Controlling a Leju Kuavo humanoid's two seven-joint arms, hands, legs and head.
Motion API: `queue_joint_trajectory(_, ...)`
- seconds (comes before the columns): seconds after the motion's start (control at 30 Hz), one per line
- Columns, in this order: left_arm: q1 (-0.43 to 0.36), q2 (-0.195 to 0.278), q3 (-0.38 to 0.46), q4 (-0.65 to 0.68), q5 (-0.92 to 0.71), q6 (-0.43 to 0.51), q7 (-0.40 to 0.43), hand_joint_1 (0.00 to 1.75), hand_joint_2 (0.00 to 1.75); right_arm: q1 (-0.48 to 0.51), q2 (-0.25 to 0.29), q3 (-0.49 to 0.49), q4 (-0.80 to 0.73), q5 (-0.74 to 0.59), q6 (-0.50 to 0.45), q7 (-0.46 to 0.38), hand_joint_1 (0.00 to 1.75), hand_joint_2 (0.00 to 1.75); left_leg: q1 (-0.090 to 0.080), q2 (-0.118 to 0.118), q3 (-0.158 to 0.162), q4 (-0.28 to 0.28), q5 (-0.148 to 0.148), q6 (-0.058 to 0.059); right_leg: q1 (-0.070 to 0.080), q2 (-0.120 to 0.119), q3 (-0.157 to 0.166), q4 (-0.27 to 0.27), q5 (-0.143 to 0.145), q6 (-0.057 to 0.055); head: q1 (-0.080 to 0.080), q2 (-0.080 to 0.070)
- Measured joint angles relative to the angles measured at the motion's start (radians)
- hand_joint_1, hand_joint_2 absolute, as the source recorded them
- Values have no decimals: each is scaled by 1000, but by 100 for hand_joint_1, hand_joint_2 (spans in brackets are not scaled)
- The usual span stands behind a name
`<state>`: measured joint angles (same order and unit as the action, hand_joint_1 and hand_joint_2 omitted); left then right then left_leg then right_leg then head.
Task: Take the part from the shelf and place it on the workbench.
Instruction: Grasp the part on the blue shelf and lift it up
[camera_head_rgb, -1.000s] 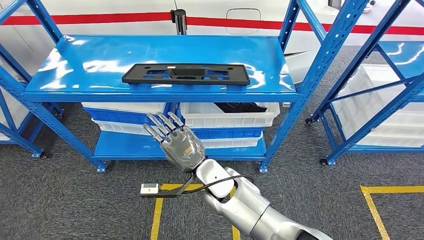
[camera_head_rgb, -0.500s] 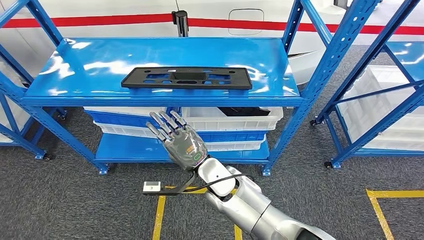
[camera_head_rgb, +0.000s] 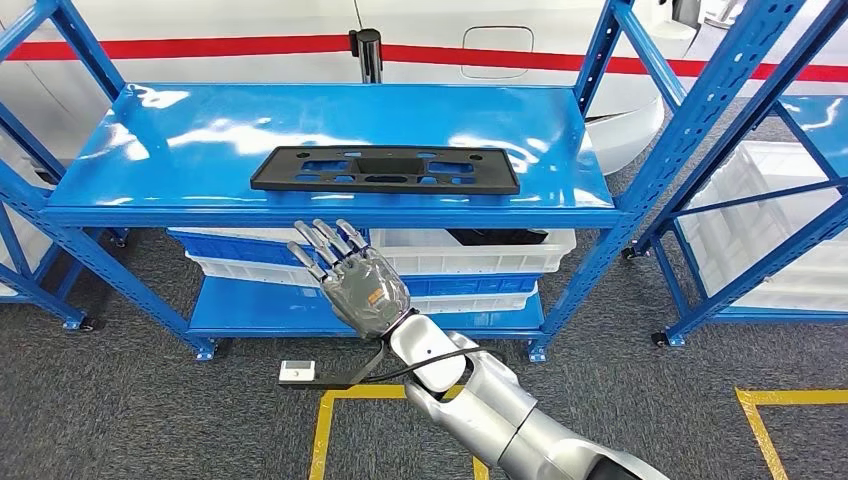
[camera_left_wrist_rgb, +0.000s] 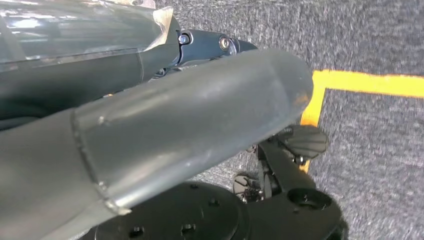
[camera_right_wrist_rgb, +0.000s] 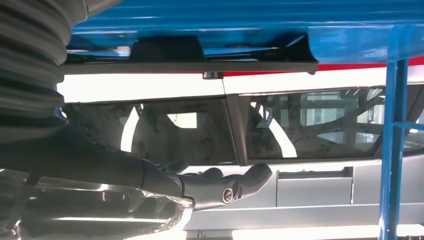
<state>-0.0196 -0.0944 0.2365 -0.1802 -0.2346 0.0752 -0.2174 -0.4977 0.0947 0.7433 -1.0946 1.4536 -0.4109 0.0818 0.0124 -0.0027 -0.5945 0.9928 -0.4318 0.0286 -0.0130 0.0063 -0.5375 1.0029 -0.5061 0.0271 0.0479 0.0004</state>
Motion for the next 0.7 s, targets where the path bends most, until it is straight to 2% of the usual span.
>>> queue_joint_trajectory(0.03,-1,0,0,0,0,0,0,0,0,-1,0,-2,0,1,0,5,0,175,1,0,7,-6,0,8,1,0,-20,41,-17,-1,0,0)
queue_joint_trajectory(0.07,-1,0,0,0,0,0,0,0,0,-1,0,-5,0,5,0,14,0,175,1,1,13,-9,-3,14,0,-1,-55,105,-40,-5,1,0)
queue_joint_trajectory(0.13,-2,0,0,0,0,0,0,0,0,2,-5,-13,2,23,0,48,0,175,-2,-1,22,-9,-13,23,0,-1,-143,251,-80,-9,1,0)
queue_joint_trajectory(0.17,-2,0,0,0,0,1,0,0,0,5,-9,-19,5,37,0,71,0,175,-4,-3,28,-9,-18,24,1,-1,-175,290,-81,-5,1,0)
queue_joint_trajectory(0.2,-1,-1,1,0,0,2,0,0,0,6,-12,-26,8,53,0,96,0,175,-5,-5,36,-9,-25,24,1,-1,-186,288,-65,2,1,0)
queue_joint_trajectory(0.23,0,-2,1,0,0,3,0,0,0,6,-14,-35,10,69,1,123,0,175,-6,-7,47,-9,-32,23,1,-1,-175,241,-31,10,1,0)
queue_joint_trajectory(0.27,1,-3,1,0,0,5,0,0,0,6,-16,-45,13,84,3,149,0,175,-7,-9,57,-9,-40,21,2,-2,-148,167,13,16,1,0)
queue_joint_trajectory(0.33,1,-7,2,1,1,9,1,0,0,2,-22,-67,18,105,10,192,0,175,-12,-13,72,-7,-58,13,6,-4,-96,35,78,13,1,0)
queue_joint_trajectory(0.37,0,-8,3,1,1,10,2,0,0,1,-25,-78,21,110,13,209,0,175,-14,-14,75,-6,-65,9,8,-4,-83,4,90,5,1,0)
queue_joint_trajectory(0.43,0,-9,5,1,-2,12,7,0,0,-3,-31,-100,24,114,21,234,0,175,-12,-14,79,-8,-74,-2,10,-3,-77,-6,89,-10,1,0)
queue_joint_trajectory(0.47,0,-9,5,1,-3,13,9,0,0,-4,-34,-109,25,115,25,242,0,175,-9,-13,80,-6,-79,-7,6,-2,-74,-9,87,-16,1,0)
queue_joint_trajectory(0.53,0,-9,6,0,-5,14,11,0,0,-7,-37,-126,25,116,34,254,0,175,-4,-9,61,44,-107,-19,-3,1,-59,-17,82,-31,0,0)
queue_joint_trajectory(0.57,0,-10,6,0,-5,14,11,0,0,-9,-40,-134,25,116,39,259,0,175,-1,-7,33,102,-132,-25,-6,0,-50,-19,76,-39,0,0)
queue_joint_trajectory(0.63,0,-10,6,0,-7,14,11,0,0,-9,-46,-147,25,116,50,267,0,175,4,-4,-52,243,-177,-36,-6,-1,-35,-19,63,-47,0,0)
queue_joint_trajectory(0.67,1,-10,7,0,-7,13,12,0,0,-8,-49,-153,25,116,55,269,0,175,7,-3,-89,289,-180,-40,-6,-1,-27,-19,56,-48,0,0)
queue_joint_trajectory(0.7,2,-10,7,0,-7,12,12,0,0,-6,-52,-159,26,116,60,269,0,175,9,-2,-110,296,-160,-42,-6,1,-18,-19,49,-46,0,0)
